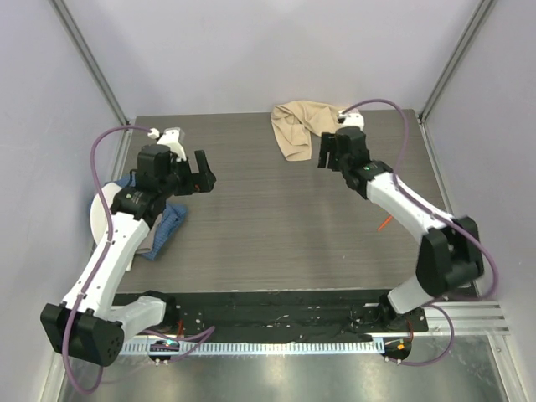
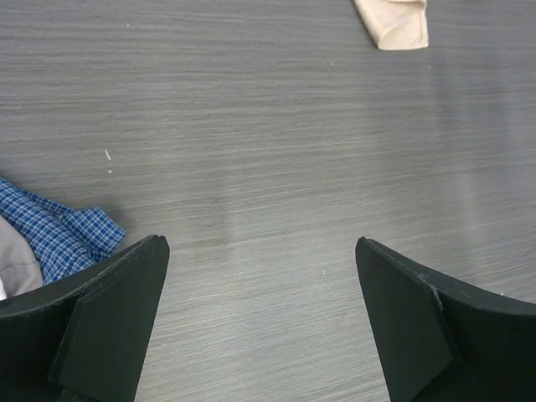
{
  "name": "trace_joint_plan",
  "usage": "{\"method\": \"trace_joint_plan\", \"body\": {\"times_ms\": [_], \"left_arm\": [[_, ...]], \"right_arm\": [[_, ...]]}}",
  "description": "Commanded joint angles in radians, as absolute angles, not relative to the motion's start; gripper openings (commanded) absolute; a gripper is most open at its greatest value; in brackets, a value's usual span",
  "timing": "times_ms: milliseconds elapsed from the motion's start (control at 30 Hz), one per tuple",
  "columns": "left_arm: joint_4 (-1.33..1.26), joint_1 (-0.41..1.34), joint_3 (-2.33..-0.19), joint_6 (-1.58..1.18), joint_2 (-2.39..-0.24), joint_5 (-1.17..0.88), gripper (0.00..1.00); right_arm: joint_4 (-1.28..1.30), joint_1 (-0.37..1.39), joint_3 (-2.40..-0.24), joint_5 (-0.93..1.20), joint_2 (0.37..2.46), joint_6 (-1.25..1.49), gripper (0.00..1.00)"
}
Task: Fold the napkin, place the utensils inside, and roll it up
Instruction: Move the napkin to the centre of the board
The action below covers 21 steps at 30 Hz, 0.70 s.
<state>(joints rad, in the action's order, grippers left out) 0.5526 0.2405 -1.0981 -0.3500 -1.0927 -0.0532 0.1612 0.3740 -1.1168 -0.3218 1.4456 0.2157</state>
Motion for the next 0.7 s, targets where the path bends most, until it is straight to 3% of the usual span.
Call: {"method": "trace_joint_plan", "body": {"times_ms": [0, 367, 667], "left_arm": [[0.541, 0.235, -1.094, -0.31, -1.104, -0.034, 1.0], [0.558, 0.233, -1.089, -0.301, -1.147, -0.012, 1.0], [0.568, 0.233, -1.092, -0.295, -1.172, -0.008, 1.0]], "right_arm": [[0.158, 0.377, -1.306, -0.278, 1.667, 0.218, 0.75], [0.178, 0.368, -1.773, -0.259, 2.191, 0.212, 0.68], [0.195, 0.331, -2.031, -0.232, 2.399, 0.186, 0.66]]}}
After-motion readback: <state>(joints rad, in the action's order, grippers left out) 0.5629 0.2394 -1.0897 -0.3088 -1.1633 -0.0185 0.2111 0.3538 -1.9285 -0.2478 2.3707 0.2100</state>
